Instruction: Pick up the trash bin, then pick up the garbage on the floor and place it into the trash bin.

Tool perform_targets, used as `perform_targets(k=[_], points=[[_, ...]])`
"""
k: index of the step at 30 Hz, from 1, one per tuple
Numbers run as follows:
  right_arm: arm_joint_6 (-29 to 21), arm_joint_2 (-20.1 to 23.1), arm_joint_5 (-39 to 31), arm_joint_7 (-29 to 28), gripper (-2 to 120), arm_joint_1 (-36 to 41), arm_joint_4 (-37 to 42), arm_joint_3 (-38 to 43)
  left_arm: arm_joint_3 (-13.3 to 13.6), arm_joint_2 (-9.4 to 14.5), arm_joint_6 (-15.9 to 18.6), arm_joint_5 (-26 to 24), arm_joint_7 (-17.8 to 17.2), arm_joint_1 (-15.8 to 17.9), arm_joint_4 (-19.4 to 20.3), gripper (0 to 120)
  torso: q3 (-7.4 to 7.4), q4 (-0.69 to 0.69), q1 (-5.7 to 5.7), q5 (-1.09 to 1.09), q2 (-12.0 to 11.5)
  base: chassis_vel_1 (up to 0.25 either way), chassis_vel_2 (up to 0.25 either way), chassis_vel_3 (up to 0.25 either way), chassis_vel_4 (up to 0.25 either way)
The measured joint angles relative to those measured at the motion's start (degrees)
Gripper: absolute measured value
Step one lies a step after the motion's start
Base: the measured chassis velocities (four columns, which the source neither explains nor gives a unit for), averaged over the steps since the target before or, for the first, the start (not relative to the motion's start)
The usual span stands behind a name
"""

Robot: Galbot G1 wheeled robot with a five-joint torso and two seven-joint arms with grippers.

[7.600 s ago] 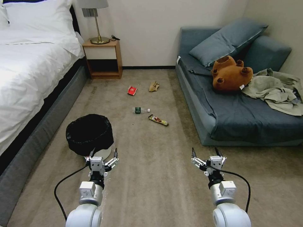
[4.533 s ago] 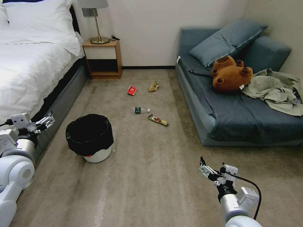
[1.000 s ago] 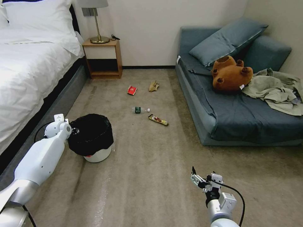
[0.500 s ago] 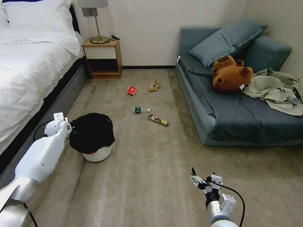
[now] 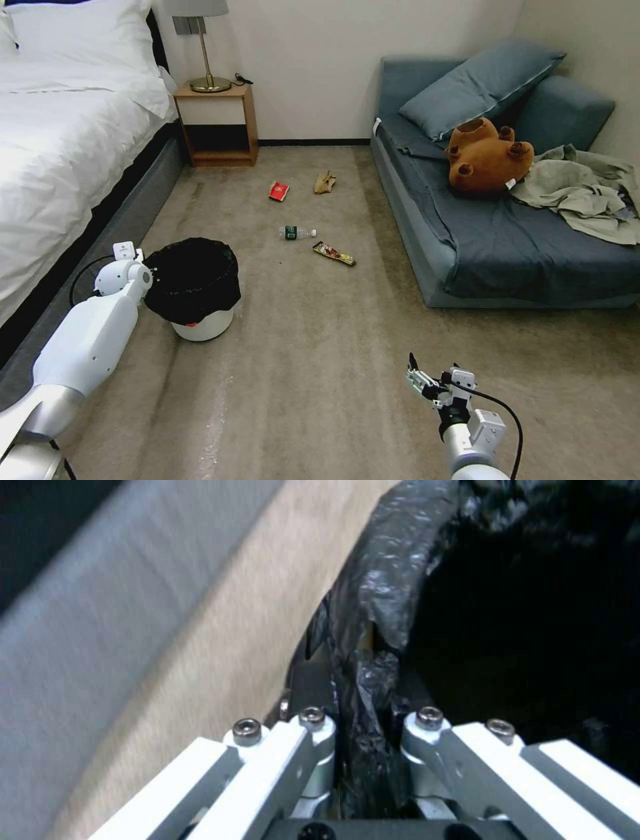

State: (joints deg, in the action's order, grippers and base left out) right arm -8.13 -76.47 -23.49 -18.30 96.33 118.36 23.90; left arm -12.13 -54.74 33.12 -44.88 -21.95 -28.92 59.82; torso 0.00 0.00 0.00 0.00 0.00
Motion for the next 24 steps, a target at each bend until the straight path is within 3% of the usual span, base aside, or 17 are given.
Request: perform_targets(k=[9,12,16,18,21,23,24], points=[[-1.2,2.1,-2.9,-0.6,100,-1.2,1.3,0.8,-1.7,0.9,-1.3,2.8,-0.3,-3.1,6.5,7,0.0,-0.01,0.0,0.0,0.0,0.0,0.0,0.0,0.0],[-4.1,3.5,-6.2,0.2,100,-1.4,3.1,1.3,-3.8,1.7,-1.1,3.9,-1.0,-5.8,11.3,7,0.0,0.0,0.0,0.01,0.0,0.0,0.0,0.0,0.0],[-6.2,4.5,-8.6,0.7,100,-1.8,4.8,1.3,-6.0,1.6,-0.9,4.8,-1.5,-8.1,14.4,7,0.01,0.0,0.0,0.0,0.0,0.0,0.0,0.0,0.0],[-6.4,5.9,-9.2,1.3,100,-3.2,5.3,1.1,-8.7,1.8,-0.7,4.9,-2.1,-11.7,18.8,7,0.0,-0.01,0.0,0.0,0.0,0.0,0.0,0.0,0.0],[-6.4,6.9,-9.5,1.6,100,-3.7,5.4,1.1,-10.5,2.2,-0.6,5.0,-2.2,-14.5,21.7,7,0.0,-0.01,0.0,0.01,0.0,0.0,0.0,0.0,0.0],[-5.8,9.2,-9.7,2.2,100,-4.5,5.3,1.0,-13.2,2.9,-0.6,5.0,-2.4,-19.8,26.6,7,0.0,0.0,0.0,0.01,0.0,0.0,0.0,0.0,0.0],[-5.8,9.2,-9.7,2.2,100,-4.5,5.3,1.0,-13.2,2.9,-0.6,5.0,-2.4,-19.8,26.6,7,0.0,0.0,0.0,0.01,0.0,0.0,0.0,0.0,0.0]])
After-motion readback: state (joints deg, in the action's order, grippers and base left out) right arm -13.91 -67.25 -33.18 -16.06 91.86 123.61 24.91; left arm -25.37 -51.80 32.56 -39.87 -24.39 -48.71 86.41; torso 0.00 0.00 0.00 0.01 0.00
